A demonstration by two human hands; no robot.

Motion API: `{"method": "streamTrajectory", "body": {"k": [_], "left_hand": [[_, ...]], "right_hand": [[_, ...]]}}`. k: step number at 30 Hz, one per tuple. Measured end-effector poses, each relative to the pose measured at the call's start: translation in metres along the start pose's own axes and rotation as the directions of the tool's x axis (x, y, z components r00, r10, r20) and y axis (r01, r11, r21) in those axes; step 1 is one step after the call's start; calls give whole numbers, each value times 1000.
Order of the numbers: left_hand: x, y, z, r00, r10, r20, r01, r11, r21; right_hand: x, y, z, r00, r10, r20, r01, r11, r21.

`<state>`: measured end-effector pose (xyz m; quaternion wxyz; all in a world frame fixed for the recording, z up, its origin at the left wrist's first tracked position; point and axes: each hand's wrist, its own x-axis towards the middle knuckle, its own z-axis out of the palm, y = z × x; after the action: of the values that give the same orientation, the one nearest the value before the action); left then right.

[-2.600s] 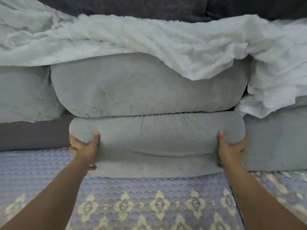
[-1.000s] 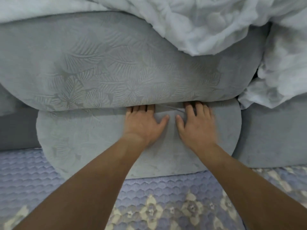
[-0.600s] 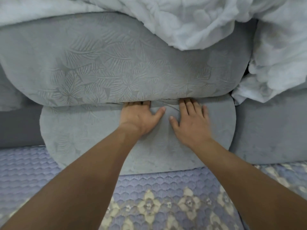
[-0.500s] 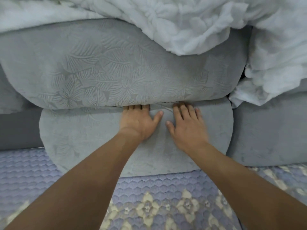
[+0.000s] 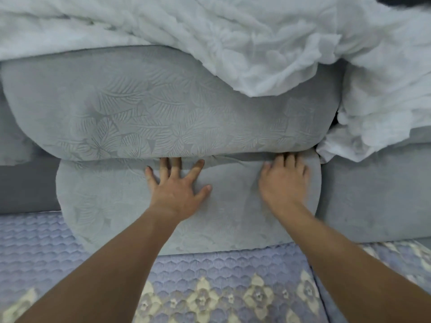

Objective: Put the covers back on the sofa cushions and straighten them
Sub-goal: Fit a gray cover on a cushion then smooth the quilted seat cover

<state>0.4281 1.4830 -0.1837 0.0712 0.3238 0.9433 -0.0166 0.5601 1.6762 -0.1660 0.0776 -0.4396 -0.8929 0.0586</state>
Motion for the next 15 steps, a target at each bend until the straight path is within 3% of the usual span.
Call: {"method": "streamTrajectory", "body": {"k": [2, 4, 7, 10, 12, 13, 15], "left_hand": [[2, 4, 5, 1000, -17, -21, 17, 1000, 6], [0, 3, 8, 999, -22, -48, 23, 999, 23], [0, 2, 9, 999, -6, -51, 9, 999, 45], [-1, -6, 4, 998, 61, -3, -61, 998, -11], [-7, -29, -2, 989, 132, -65, -136, 988, -69], [-13, -43, -2, 980, 114, -164, -135, 982, -128], [-31, -86, 3, 923, -118, -367, -3, 950, -312]], "right_hand": [[-36, -30, 14, 928, -373, -12, 373, 928, 24], [-41, -50, 23, 829, -548, 112, 551, 834, 10], [7, -69, 23, 892, -377, 248, 383, 923, 24], [34, -80, 23, 909, -260, 326, 277, 961, -5], [20, -70, 26, 940, -246, 237, 265, 963, -51], [7, -57, 29, 963, -220, 157, 234, 970, -72], [-18, -39, 36, 990, -137, 44, 141, 984, -109]]}}
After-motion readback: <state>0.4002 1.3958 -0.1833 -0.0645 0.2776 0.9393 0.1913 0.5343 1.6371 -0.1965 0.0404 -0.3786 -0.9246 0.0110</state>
